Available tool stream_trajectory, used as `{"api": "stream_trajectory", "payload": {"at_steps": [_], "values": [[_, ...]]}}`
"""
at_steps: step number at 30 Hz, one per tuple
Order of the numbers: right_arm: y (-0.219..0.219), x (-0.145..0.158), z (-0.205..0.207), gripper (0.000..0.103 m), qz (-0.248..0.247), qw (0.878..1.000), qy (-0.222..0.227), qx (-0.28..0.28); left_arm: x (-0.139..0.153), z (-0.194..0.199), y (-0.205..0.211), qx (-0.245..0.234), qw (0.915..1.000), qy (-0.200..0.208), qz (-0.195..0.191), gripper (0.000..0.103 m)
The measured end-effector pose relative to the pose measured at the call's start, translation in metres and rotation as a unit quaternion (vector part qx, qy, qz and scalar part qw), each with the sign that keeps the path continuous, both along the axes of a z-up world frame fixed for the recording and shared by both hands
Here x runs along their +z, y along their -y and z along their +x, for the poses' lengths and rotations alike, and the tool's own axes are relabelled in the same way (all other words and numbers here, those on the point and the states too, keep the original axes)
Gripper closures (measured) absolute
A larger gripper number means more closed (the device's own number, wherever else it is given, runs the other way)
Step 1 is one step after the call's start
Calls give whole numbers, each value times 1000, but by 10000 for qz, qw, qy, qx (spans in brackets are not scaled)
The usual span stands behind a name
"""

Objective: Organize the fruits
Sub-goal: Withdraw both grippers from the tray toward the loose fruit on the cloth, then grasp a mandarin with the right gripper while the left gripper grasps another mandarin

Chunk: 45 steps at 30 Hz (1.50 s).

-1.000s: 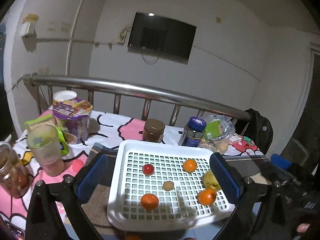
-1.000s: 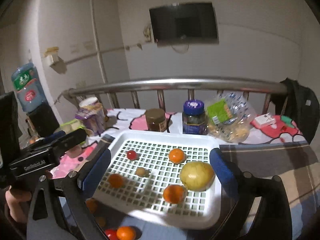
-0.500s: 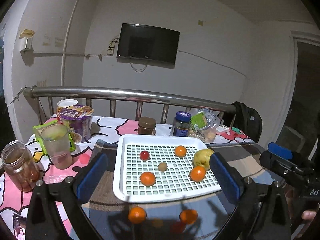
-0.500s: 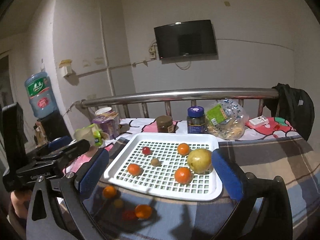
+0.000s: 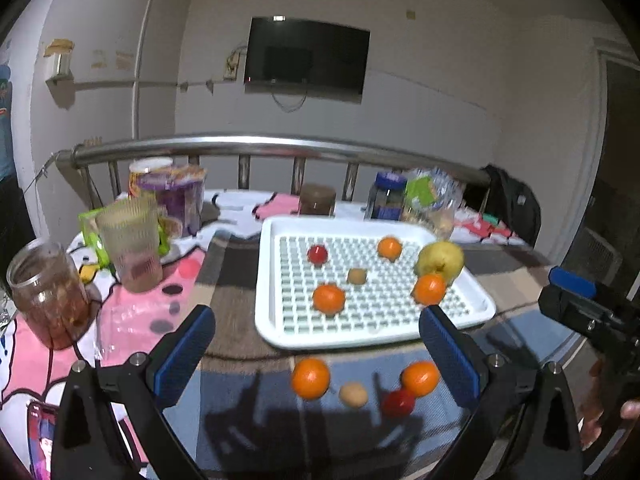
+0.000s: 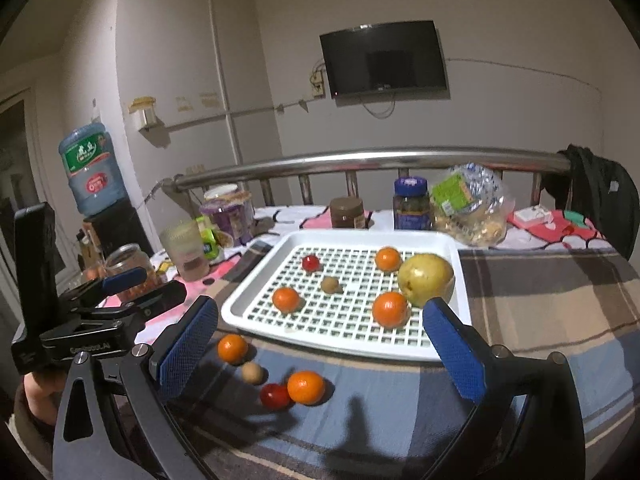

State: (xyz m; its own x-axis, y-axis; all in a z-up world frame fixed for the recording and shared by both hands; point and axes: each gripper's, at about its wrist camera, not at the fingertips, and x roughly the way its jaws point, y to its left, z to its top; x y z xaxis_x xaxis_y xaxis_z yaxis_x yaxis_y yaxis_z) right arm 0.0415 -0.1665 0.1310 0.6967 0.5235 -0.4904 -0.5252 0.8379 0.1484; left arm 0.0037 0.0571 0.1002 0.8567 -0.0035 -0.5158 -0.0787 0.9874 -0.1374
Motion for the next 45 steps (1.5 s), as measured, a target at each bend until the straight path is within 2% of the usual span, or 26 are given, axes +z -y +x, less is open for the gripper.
{"api": "stream_trajectory", "payload": {"at_steps": [6, 11, 16, 23, 29, 31, 34, 36, 45], "values": [[-6, -29, 10, 0, 3, 9988, -485, 25, -28, 10, -1, -33, 9991, -412, -15, 7], [-13, -50, 17, 7, -16, 9964, -848, 67, -45, 20, -2, -61, 9977, -678, -29, 14], [-23, -69, 24, 20, -112, 9933, -1141, 122, -60, 29, -3, -87, 9956, -927, -97, 24], [-33, -89, 31, 29, -278, 9896, -1401, 192, -75, 36, -7, -72, 9931, -1149, -219, 36], [-38, -106, 39, 47, -371, 9848, -1679, 236, -86, 43, -9, -146, 9897, -1358, -433, 50], [-39, -110, 41, 56, -386, 9832, -1766, 264, -88, 44, -9, -169, 9888, -1398, -493, 60], [-39, -111, 41, 61, -313, 9826, -1807, 293, -91, 45, -11, -266, 9868, -1438, -697, 66], [-38, -112, 40, 66, -275, 9822, -1827, 325, -91, 45, -10, -270, 9870, -1435, -676, 66], [-33, -108, 31, 67, -263, 9848, -1692, 278, -84, 33, 0, -332, 9893, -1347, -454, 67]]}}
